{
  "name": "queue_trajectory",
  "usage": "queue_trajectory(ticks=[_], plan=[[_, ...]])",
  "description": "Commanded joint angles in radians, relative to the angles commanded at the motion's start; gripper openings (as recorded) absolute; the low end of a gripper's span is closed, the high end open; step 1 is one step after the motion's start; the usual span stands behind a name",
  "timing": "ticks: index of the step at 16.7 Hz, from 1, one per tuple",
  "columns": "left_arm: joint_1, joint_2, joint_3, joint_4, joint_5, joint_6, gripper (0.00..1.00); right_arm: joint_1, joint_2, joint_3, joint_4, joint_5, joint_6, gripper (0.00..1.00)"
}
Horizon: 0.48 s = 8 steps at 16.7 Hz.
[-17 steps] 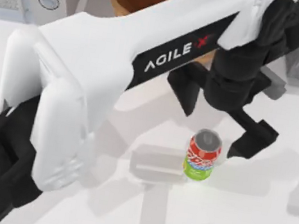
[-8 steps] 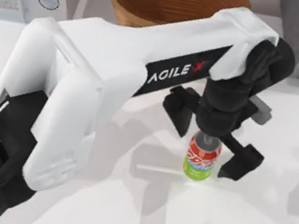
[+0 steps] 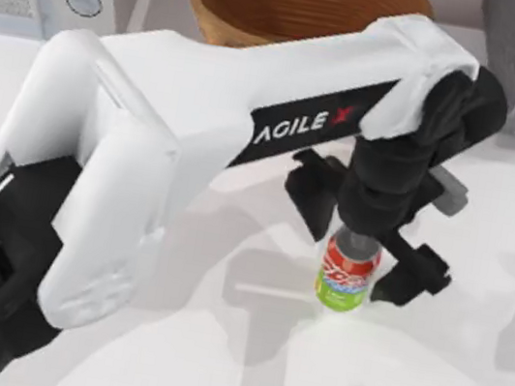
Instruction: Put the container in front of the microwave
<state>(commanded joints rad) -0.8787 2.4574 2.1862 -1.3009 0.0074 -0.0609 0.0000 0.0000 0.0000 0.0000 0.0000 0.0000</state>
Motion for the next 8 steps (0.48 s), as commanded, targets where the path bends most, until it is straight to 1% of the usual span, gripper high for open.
queue_trajectory(ticks=[8], plan=[[0.0,0.0,0.0,0.0,0.0,0.0,0.1,0.0,0.0,0.0,0.0,0.0,0.0,1.0]])
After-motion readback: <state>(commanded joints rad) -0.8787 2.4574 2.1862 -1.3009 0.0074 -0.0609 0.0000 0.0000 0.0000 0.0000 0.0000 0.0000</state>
